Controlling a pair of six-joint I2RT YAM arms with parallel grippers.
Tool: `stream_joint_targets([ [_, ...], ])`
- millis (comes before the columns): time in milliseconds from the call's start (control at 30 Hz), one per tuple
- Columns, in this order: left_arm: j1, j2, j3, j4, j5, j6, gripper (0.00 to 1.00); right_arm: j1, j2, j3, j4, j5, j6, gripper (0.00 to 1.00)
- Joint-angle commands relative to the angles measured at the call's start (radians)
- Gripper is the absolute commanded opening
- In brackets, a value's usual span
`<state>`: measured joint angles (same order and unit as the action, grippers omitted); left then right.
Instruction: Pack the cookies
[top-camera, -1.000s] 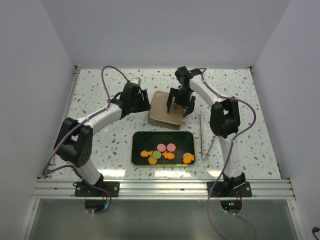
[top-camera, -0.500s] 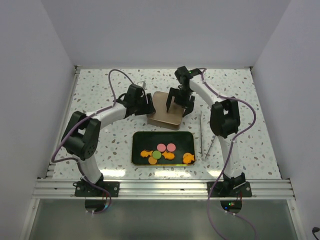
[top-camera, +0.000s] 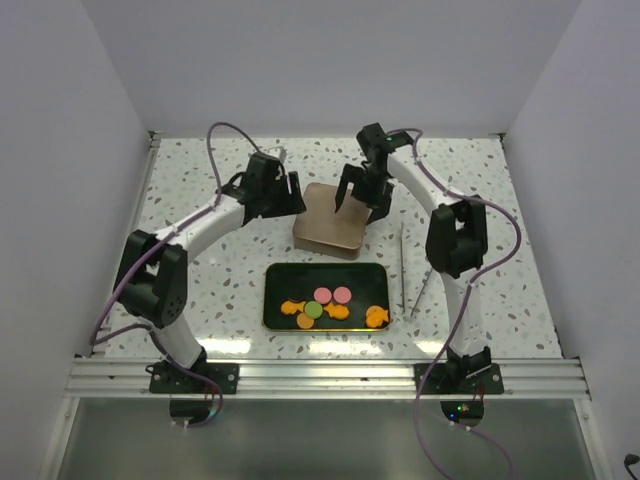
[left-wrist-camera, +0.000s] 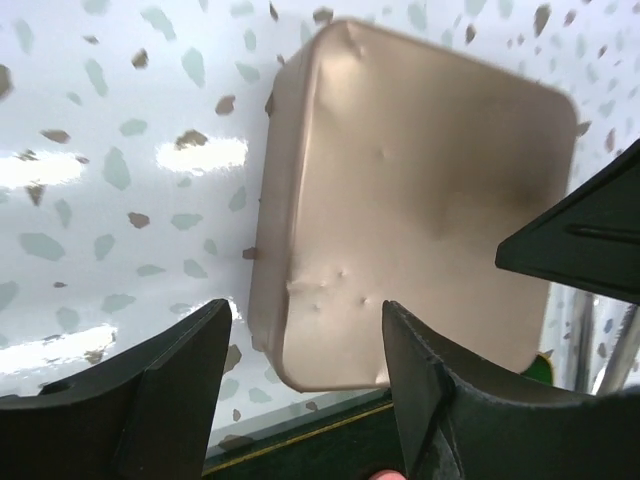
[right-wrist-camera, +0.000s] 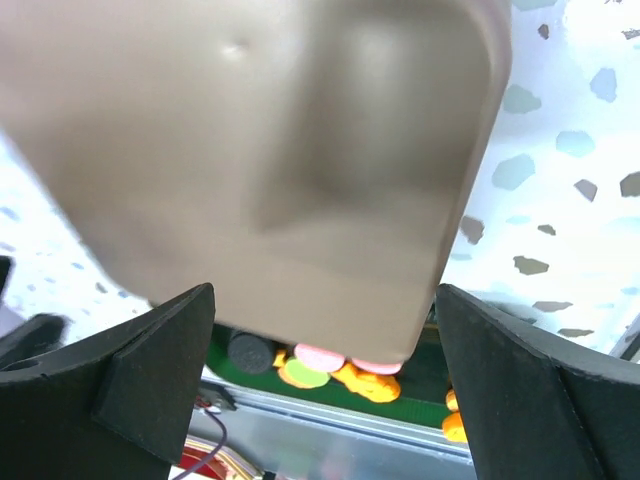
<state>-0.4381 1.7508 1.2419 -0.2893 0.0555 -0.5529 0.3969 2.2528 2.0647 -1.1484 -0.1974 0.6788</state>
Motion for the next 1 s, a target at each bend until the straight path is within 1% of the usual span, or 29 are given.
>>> stream_joint_targets([
  [0,0.038,-0.140,0.082,-0.048,-0.034,0.025,0.68,-0.001,-0.142,0.057,0.022,0.013,-0.005,0.95],
  [133,0.087,-0.240,0.093,-0.083,-0.052,0.039,0.71,-0.001,-0.260,0.034,0.045,0.027,-0.019,0.95],
  [200,0.102,-0.304,0.088,-0.108,-0.085,0.056,0.73,0.000,-0.312,-0.014,0.076,0.016,-0.041,0.94],
  [267,0.127,-0.356,0.058,-0.117,-0.108,0.067,0.74,0.002,-0.411,-0.085,0.131,0.010,-0.062,0.94],
  [300,0.136,-0.414,0.041,-0.114,-0.114,0.076,0.75,0.002,-0.456,-0.116,0.153,0.006,-0.070,0.94],
  [333,0.151,-0.447,0.000,-0.110,-0.121,0.079,0.76,0.002,-0.494,-0.150,0.200,0.004,-0.080,0.94],
  [367,0.157,-0.479,-0.024,-0.103,-0.143,0.080,0.78,0.002,-0.580,-0.217,0.222,0.004,-0.105,0.94],
  [400,0.163,-0.543,-0.071,-0.097,-0.149,0.085,0.79,0.002,-0.623,-0.254,0.271,0.001,-0.119,0.95],
  [433,0.167,-0.574,-0.097,-0.093,-0.157,0.091,0.80,0.002,-0.668,-0.337,0.298,-0.010,-0.134,0.95],
  [467,0.167,-0.606,-0.122,-0.090,-0.173,0.093,0.80,0.002,-0.775,-0.383,0.329,-0.013,-0.162,0.95],
  [500,0.167,-0.672,-0.178,-0.088,-0.175,0.091,0.81,0.002,-0.826,-0.431,0.393,-0.016,-0.173,0.96],
  [533,0.168,-0.709,-0.208,-0.090,-0.183,0.087,0.81,0.003,-0.885,-0.530,0.426,-0.011,-0.185,0.96],
  [567,0.168,-0.785,-0.237,-0.091,-0.201,0.068,0.81,0.002,-0.986,-0.579,0.452,-0.005,-0.189,0.97],
  [600,0.168,-0.827,-0.305,-0.085,-0.209,0.062,0.82,0.002,-1.040,-0.628,0.501,0.003,-0.193,0.98],
  [633,0.168,-0.865,-0.338,-0.083,-0.218,0.056,0.83,0.002,-1.087,-0.723,0.519,0.016,-0.191,0.98],
  [667,0.168,-0.937,-0.393,-0.093,-0.242,0.047,0.84,0.002,-1.169,-0.765,0.532,0.022,-0.186,0.98],
  [700,0.168,-0.970,-0.416,-0.099,-0.250,0.045,0.86,0.002,-1.202,-0.832,0.535,0.030,-0.180,0.98],
  [767,0.168,-1.042,-0.450,-0.128,-0.252,0.050,0.89,0.002,-1.260,-0.880,0.510,0.032,-0.165,0.98],
  [833,0.168,-1.073,-0.475,-0.160,-0.256,0.054,0.90,0.002,-1.326,-0.923,0.451,0.030,-0.153,0.98],
  [900,0.168,-1.085,-0.463,-0.235,-0.281,0.067,0.90,0.002,-1.399,-0.948,0.406,0.027,-0.148,0.98],
  [967,0.168,-1.091,-0.457,-0.292,-0.339,0.077,0.90,0.002,-1.453,-1.003,0.397,0.036,-0.150,0.98],
])
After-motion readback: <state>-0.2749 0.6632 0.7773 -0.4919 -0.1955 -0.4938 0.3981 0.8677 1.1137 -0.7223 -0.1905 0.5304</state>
